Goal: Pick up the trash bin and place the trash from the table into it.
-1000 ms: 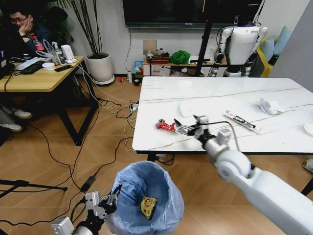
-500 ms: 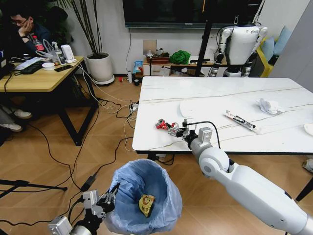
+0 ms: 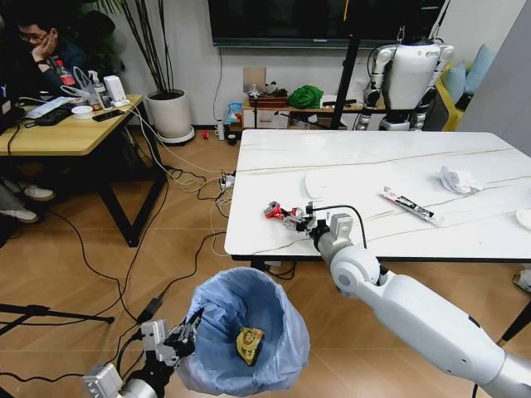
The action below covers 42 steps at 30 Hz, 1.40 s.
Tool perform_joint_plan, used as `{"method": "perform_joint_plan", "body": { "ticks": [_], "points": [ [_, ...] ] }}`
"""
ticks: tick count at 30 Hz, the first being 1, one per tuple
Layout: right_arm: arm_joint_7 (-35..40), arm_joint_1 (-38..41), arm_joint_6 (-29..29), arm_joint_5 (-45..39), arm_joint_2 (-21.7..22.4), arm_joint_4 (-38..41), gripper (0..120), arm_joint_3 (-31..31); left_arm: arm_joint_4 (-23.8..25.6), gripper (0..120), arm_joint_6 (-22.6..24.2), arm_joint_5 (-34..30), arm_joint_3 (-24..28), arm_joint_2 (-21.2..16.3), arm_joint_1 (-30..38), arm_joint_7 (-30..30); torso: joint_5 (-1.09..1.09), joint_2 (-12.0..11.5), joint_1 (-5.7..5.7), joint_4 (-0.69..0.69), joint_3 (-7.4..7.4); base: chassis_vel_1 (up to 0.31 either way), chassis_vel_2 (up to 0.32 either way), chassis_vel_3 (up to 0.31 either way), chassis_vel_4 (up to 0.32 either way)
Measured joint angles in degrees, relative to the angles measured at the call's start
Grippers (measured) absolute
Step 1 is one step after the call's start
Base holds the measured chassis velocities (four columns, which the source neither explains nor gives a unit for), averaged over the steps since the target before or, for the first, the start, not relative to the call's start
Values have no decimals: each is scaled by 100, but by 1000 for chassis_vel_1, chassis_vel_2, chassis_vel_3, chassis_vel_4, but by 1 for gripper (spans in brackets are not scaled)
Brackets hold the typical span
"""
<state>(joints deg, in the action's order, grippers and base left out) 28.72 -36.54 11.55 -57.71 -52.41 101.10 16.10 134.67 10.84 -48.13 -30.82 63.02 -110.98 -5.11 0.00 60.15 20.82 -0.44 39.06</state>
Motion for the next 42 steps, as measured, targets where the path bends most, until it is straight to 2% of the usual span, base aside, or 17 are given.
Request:
{"method": "perform_joint_plan", "body": {
  "ticks": [1, 4, 5, 11, 17, 21, 27, 31, 32, 35, 36, 39, 42],
  "points": [
    [0, 0, 0, 0, 0, 0, 79, 0, 0, 0, 0, 0, 0, 0, 0, 0, 0, 0, 0, 0, 0, 0, 0, 0, 0],
    [-9, -35, -29, 0, 3, -4, 65, -10, -25, 0, 0, -8, -4, -25, 17, -3, 0, 0, 0, 0, 0, 0, 0, 0, 0],
    [-13, -48, -34, -1, 21, 14, 52, -14, -34, 0, 0, -21, -5, -47, 41, -9, 0, 0, -1, 0, 0, 0, 0, 0, 0],
    [-17, -90, -62, 4, 58, 60, 35, -15, -67, 0, -1, -44, -5, -69, 88, -27, 0, 0, -1, 0, 0, 0, 0, 0, 0],
    [-34, -92, -78, 12, 90, 79, 27, -39, -92, 0, -1, -106, 3, -101, 158, -70, 0, 0, -1, -1, -1, 0, 0, 0, 0],
    [-46, -96, -84, 15, 86, 63, 27, -78, -85, 0, 0, -118, -2, -107, 163, -82, 0, 0, -1, 0, -1, 0, 0, 0, 0],
    [-63, -208, -93, -63, 209, 331, 16, -388, -78, 0, 3, -91, 71, -107, 166, -100, 3, 0, 0, 0, 2, 0, 0, 0, 0],
    [-298, -515, -259, -158, 746, 916, 16, -1011, -106, 0, 3, -102, 256, -191, 274, -136, 3, 0, 0, 1, 1, 0, 0, 0, 0],
    [-298, -515, -259, -158, 746, 916, 16, -1011, -106, 0, 3, -102, 256, -191, 274, -136, 3, 0, 0, 1, 1, 0, 0, 0, 0],
    [-674, -1127, -423, -172, 1392, 1519, 16, -1709, -224, 0, 15, -168, 501, -281, 523, -173, 1, 0, 0, -1, 0, 0, 0, 0, 0],
    [-674, -1127, -423, -172, 1392, 1519, 16, -1709, -224, 0, 15, -168, 501, -281, 523, -173, 1, 0, 0, -1, 0, 0, 0, 0, 0],
    [-1162, -1861, -702, -50, 2027, 2170, 16, -2356, -451, 0, 17, -227, 773, -366, 829, -182, -1, 0, 0, -5, -1, 0, 0, 0, 0],
    [-1420, -2131, -897, 132, 2288, 2536, 16, -2456, -593, 0, -4, -222, 860, -333, 898, -158, 0, 0, -1, -3, -1, 0, 0, 0, 0]
  ]
}}
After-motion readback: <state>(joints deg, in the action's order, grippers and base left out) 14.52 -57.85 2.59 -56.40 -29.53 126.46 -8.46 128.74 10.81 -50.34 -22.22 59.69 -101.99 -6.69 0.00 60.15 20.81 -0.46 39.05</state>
